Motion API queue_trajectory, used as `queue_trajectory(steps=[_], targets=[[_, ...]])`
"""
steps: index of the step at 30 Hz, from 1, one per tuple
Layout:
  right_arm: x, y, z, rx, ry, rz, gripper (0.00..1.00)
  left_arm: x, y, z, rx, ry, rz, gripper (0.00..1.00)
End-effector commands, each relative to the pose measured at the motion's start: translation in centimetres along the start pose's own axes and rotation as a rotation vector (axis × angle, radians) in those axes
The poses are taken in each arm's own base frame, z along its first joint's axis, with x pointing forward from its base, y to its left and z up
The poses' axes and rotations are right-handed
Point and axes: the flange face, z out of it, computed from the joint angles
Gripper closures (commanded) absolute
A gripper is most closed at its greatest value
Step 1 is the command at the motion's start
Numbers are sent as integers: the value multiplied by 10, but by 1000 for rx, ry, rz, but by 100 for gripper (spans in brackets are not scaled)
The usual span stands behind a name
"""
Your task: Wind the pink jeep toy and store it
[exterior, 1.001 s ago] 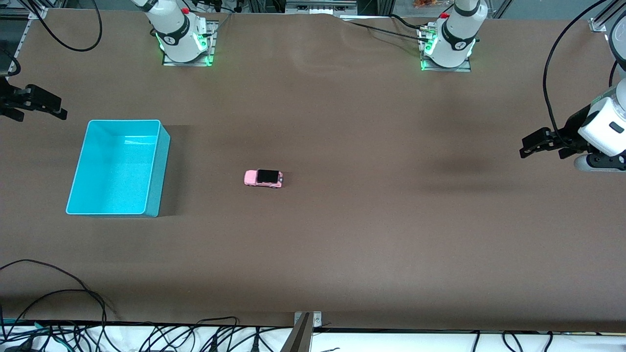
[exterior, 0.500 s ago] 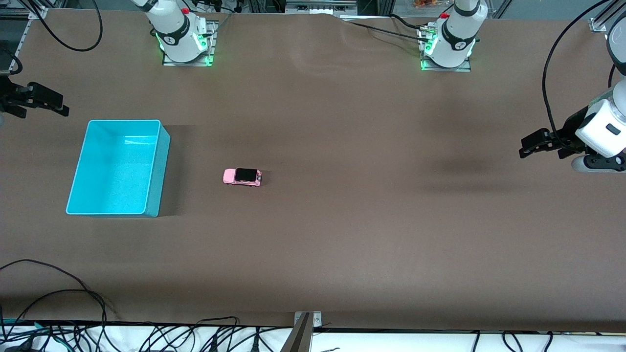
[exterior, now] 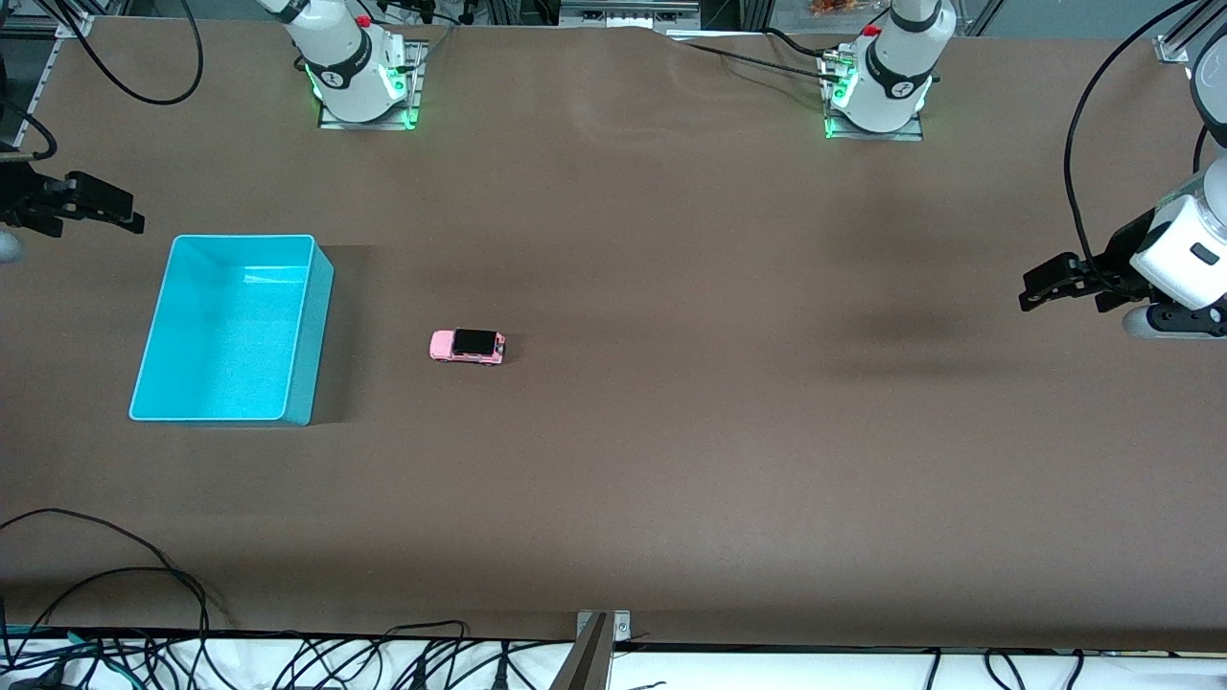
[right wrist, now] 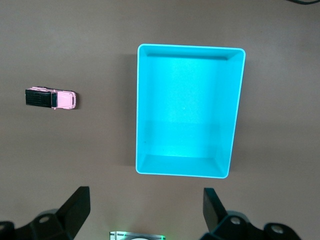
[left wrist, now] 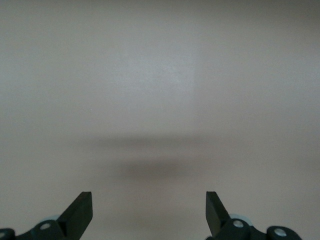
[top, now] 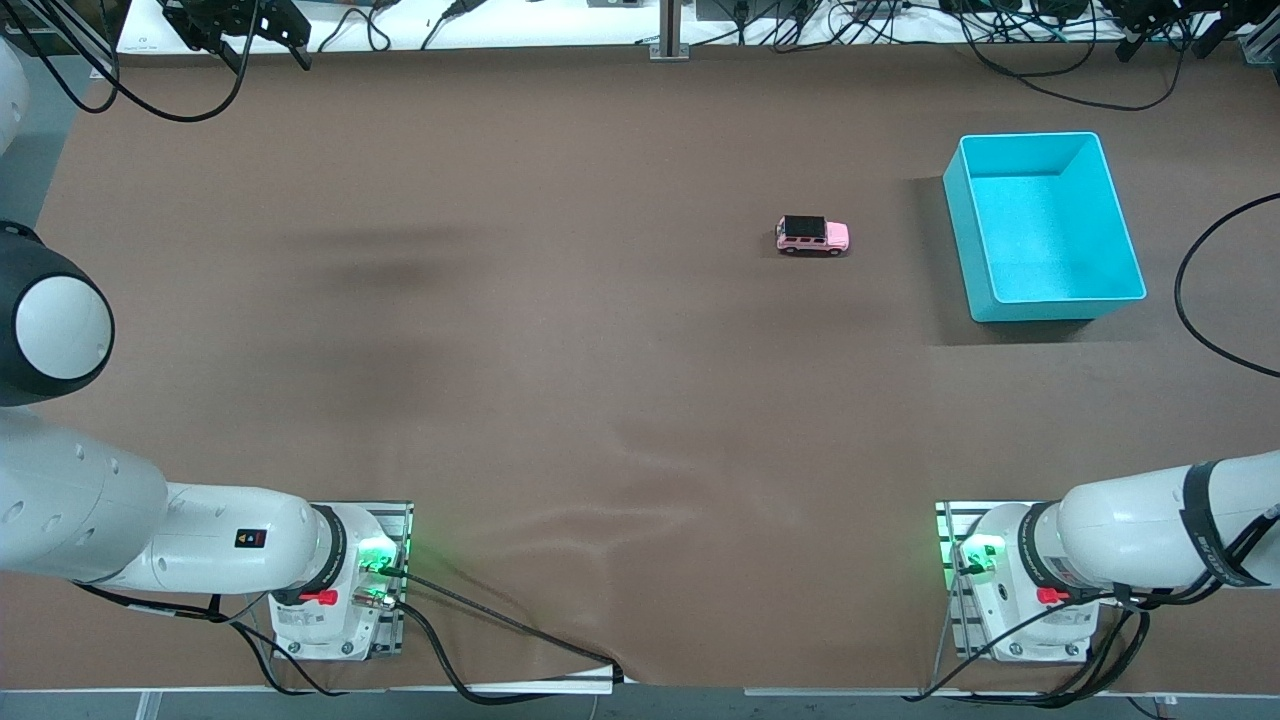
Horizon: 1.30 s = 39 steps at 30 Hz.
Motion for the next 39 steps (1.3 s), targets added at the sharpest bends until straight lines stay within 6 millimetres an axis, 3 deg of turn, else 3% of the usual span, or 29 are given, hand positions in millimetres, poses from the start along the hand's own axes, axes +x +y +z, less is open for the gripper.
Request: queue_trajectory(steps=[1, 3, 7, 10, 18, 21, 27, 30, 34, 39], targets=[[-11, -1, 9, -1, -21, -15, 0, 3, -3, 1, 21, 7, 10, 0], [-18, -3, 11, 0, -19, -18, 0, 4, -3, 2, 21, 5, 10, 0], [-29, -6, 36, 16, -36, -6, 0, 5, -4, 2, 21, 19, 7, 0], [-28, -7, 53, 16, -21, -7, 0, 5, -4, 2, 20, 19, 7, 0], [-25, -14, 62, 69, 63, 2, 0, 6, -4, 3, 21, 18, 7, 0], [-21, -17, 79, 106, 72, 11, 0, 6, -4, 3, 21, 18, 7, 0], [-10, -64, 90, 129, 103, 98, 0, 6, -4, 2, 21, 19, 7, 0], [-5, -85, 112, 128, 69, 192, 0, 6, -5, 2, 21, 18, 6, 0], [-3, -116, 122, 121, 45, 216, 0, 6, -5, 2, 21, 19, 6, 0], [4, -135, 142, 122, 8, 328, 0, 6, -5, 2, 21, 18, 4, 0]])
